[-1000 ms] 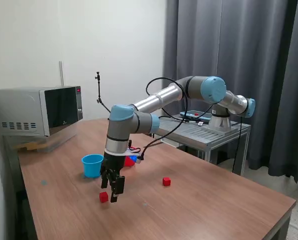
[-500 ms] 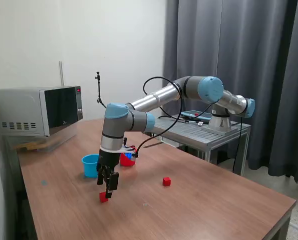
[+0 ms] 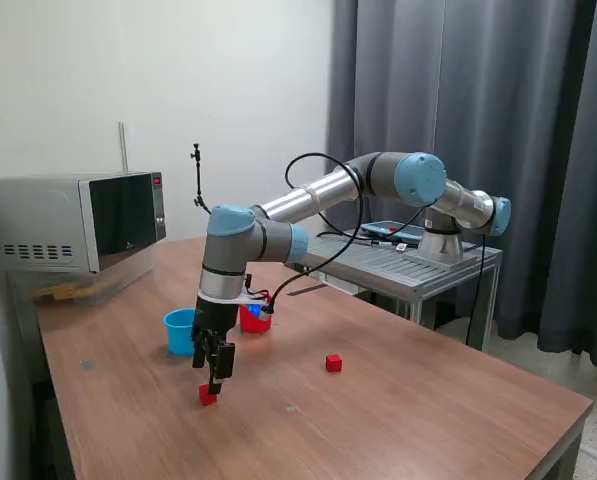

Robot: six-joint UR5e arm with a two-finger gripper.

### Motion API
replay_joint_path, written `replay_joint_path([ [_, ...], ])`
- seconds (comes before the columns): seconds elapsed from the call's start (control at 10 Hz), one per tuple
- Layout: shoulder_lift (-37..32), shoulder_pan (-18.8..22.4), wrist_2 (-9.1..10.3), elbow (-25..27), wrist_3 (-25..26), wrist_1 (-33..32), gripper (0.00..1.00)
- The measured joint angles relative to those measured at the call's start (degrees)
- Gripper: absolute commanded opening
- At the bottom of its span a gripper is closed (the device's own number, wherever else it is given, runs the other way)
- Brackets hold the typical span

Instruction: Place red objects in the red bin, and blue objects in the blue bin.

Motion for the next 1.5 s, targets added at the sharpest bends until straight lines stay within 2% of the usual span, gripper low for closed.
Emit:
replay_joint_path([
  [0.9, -0.17, 0.94, 0.37, 2.01, 0.17, -0.02, 1.00],
  [1.5, -0.15, 0.88, 0.40, 1.43, 0.08, -0.83, 1.00],
])
